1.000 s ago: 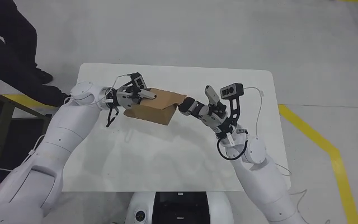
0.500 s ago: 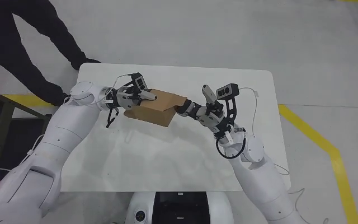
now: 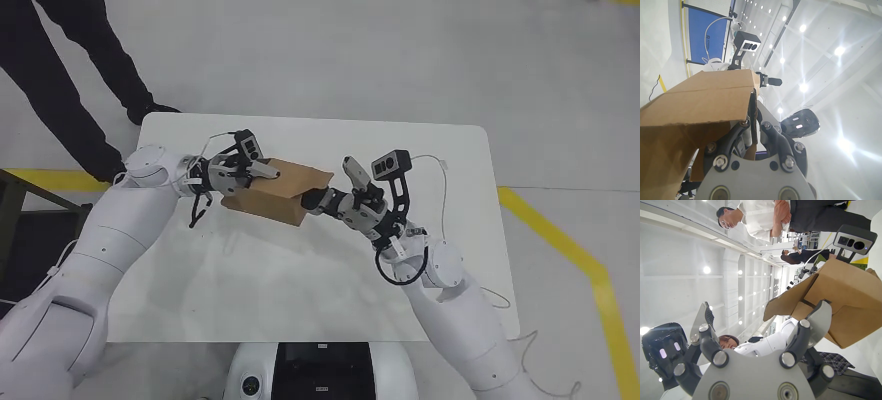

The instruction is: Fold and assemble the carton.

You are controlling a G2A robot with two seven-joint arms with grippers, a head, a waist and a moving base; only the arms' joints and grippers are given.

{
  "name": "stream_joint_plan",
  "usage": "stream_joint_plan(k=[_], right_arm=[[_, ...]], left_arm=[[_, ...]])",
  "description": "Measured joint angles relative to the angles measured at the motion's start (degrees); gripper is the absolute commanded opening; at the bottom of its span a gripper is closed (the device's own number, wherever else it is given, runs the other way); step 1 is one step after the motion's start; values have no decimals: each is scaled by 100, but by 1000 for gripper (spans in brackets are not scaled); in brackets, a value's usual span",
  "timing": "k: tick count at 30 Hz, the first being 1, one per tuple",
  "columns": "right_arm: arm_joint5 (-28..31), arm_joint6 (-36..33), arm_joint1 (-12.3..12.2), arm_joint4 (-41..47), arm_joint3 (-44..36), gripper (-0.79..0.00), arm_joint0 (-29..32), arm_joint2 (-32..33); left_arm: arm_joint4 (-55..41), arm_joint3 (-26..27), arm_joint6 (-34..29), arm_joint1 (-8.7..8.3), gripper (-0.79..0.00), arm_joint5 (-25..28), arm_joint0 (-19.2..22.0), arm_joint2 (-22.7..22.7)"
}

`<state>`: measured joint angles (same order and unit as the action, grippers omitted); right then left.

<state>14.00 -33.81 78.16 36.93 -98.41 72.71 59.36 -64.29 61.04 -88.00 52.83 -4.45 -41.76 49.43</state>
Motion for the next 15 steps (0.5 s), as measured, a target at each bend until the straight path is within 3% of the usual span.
stream_joint_plan(k=[15], right_arm=[[15,-13,40,42,87,0,-40,-83]], left_arm=[[-44,-34,0,-46,-785,28,41,-115]])
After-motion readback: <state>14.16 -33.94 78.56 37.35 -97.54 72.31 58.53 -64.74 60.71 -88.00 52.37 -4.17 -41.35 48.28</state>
